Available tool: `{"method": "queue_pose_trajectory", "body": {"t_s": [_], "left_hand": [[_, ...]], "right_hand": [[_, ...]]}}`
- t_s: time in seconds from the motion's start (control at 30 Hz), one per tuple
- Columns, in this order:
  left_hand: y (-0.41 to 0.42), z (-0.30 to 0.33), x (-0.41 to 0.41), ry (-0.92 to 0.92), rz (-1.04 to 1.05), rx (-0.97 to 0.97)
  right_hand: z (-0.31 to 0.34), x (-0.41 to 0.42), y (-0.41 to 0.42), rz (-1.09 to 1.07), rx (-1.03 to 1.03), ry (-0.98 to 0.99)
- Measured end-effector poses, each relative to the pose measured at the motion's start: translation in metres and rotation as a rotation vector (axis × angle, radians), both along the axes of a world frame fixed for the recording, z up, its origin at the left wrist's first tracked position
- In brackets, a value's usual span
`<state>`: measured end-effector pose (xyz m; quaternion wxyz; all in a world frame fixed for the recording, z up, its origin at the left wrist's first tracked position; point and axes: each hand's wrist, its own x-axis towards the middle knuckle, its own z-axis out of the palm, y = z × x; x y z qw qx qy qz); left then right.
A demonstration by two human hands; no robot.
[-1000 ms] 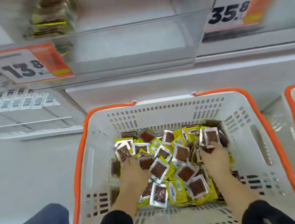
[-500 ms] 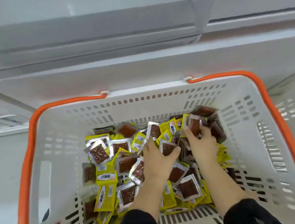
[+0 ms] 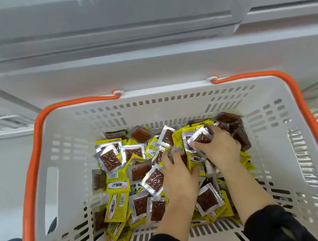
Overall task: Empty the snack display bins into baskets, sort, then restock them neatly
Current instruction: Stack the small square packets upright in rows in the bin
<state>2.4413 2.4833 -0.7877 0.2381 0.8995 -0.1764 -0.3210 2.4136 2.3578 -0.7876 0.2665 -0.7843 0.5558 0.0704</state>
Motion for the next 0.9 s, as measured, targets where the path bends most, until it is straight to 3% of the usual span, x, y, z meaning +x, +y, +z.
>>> {"method": "queue_pose_trajectory", "body": {"t_s": [0.1,0.23,0.37,0.53,0.7,0.9], "left_hand": [[-0.001,0.0,0.002,0.038,-0.009,0.039],[0.003,-0.003,0.016,0.08,0.058,0.026],[0.009,-0.005,0.025,0.155,0.143,-0.018],[0.019,-0.003,0.025,0.32,0.39,-0.215],[0.033,0.035,0.024,0.169,0.561,-0.401],[0.062,0.092,0.008,0.122,0.754,-0.594]], "right_hand": [[0.004,0.006,0.005,0.024,0.074,-0.119],[0.002,0.004,0.015,0.103,-0.012,-0.163],[0.004,0.007,0.023,0.117,-0.013,-0.363],[0.023,0.007,0.032,-0.148,0.156,-0.671],[0.047,-0.007,0.046,-0.462,0.296,-0.784],[0.086,-0.031,0.071,-0.661,0.72,-0.847]]}}
